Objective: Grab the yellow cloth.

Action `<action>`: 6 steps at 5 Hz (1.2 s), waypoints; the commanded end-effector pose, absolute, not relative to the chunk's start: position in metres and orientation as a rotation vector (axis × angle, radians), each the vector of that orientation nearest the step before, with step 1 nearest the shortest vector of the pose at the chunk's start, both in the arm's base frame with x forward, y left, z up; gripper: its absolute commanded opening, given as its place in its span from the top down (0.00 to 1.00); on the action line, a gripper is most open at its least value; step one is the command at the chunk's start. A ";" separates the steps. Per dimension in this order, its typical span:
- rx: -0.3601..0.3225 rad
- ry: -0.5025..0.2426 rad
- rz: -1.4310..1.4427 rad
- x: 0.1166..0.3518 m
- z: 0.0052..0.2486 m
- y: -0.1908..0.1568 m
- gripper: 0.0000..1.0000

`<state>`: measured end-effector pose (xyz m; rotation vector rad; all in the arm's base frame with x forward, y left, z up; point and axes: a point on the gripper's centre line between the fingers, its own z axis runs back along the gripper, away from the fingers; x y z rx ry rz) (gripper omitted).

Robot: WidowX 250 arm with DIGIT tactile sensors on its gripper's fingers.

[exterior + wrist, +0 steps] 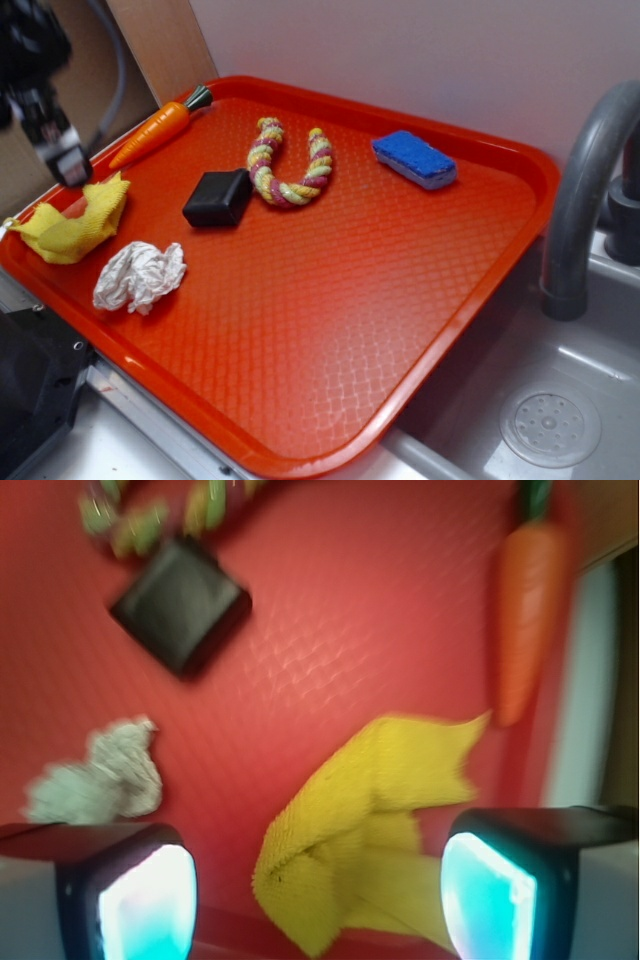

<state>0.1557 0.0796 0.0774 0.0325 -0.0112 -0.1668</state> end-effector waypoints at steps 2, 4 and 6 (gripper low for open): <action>0.069 0.001 -0.114 0.143 0.014 0.095 1.00; 0.100 -0.008 -0.081 0.149 0.029 0.105 1.00; 0.148 -0.083 0.005 0.152 0.079 0.119 1.00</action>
